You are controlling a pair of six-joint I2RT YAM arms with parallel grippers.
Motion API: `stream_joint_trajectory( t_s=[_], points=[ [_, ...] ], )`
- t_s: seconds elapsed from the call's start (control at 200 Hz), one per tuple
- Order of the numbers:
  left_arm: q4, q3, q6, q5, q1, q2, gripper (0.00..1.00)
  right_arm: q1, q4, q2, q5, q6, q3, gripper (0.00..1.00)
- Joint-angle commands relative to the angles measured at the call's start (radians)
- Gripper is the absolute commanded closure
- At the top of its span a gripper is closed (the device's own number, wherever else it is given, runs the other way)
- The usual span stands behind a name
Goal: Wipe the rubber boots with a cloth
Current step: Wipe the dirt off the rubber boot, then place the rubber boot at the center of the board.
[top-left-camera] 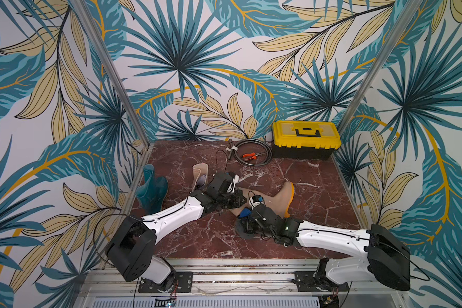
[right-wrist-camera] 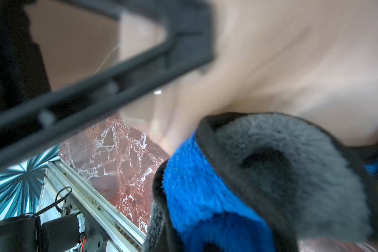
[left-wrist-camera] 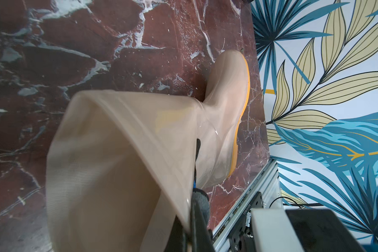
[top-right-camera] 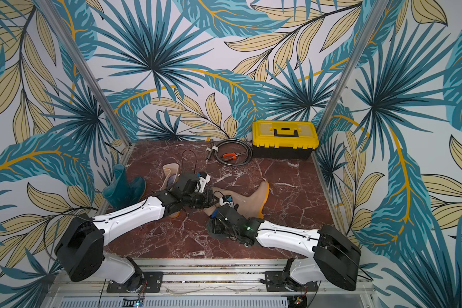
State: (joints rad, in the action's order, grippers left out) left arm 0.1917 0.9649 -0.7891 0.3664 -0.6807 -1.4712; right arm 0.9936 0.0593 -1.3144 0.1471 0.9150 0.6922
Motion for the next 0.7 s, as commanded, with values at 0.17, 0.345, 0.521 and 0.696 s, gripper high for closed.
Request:
stream_joint_trajectory(
  t_s=[0.17,0.345,0.521,0.696],
  points=[
    [0.041,-0.004,0.041,-0.013,-0.002,0.157,1.0,-0.042,0.556,0.605,0.381,0.226,-0.213,1.0],
    [0.153,0.08,0.1,-0.009,-0.004,0.241,1.0,-0.044,0.669,0.791,0.439,0.107,-0.151,1.0],
    [0.234,0.21,0.13,-0.019,-0.045,0.256,1.0,-0.043,0.714,0.741,0.448,-0.004,-0.073,1.0],
    [0.325,0.264,0.171,-0.149,-0.073,0.282,1.0,-0.044,0.663,0.659,0.406,-0.09,-0.044,1.0]
  ],
)
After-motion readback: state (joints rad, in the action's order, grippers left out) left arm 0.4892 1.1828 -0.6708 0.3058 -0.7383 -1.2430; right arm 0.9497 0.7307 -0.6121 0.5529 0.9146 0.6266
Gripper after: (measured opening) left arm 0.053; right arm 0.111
